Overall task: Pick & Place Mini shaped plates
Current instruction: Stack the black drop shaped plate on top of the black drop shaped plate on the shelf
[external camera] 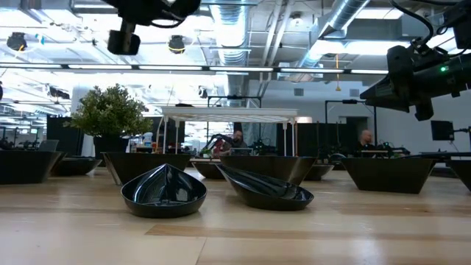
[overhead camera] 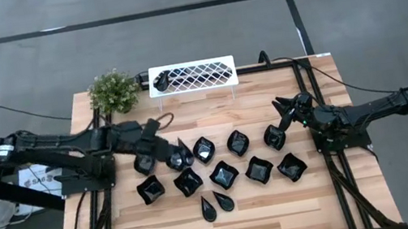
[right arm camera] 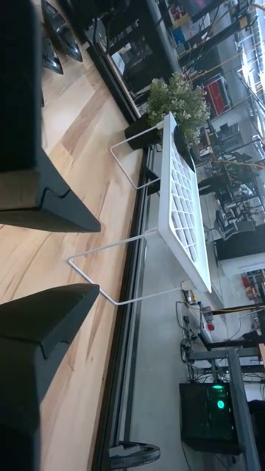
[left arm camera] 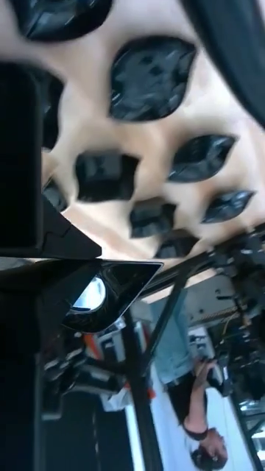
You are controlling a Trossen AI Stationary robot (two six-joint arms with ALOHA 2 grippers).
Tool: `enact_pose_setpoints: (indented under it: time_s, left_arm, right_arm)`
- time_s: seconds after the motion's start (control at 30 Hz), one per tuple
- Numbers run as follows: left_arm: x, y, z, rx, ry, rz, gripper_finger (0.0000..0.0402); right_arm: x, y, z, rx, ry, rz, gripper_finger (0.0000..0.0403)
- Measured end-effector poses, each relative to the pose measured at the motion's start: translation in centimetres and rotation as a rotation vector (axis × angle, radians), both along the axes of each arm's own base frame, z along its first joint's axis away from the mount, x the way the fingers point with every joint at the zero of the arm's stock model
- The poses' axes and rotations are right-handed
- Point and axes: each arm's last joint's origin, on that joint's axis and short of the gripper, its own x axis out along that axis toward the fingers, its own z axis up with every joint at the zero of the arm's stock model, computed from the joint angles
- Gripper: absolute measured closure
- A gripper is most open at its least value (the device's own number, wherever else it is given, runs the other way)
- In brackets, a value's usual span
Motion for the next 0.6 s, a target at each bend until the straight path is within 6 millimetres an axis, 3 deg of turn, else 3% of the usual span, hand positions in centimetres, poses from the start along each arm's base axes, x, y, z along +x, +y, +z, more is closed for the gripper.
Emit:
enact_pose_setpoints:
  time_s: [0.37, 0.6]
  left_arm:
    - [-0.6, 7.4, 0.2, 0.124, -0.029, -0.028, 0.0398]
    - [-2.0, 12.0, 2.6, 0.253, -0.033, -0.01, 0.0398]
  right_arm:
    - [0.0, 0.0, 0.0, 0.0, -0.003, -0.001, 0.0284]
    - [0.0, 0.0, 0.0, 0.0, -0.004, -0.001, 0.0284]
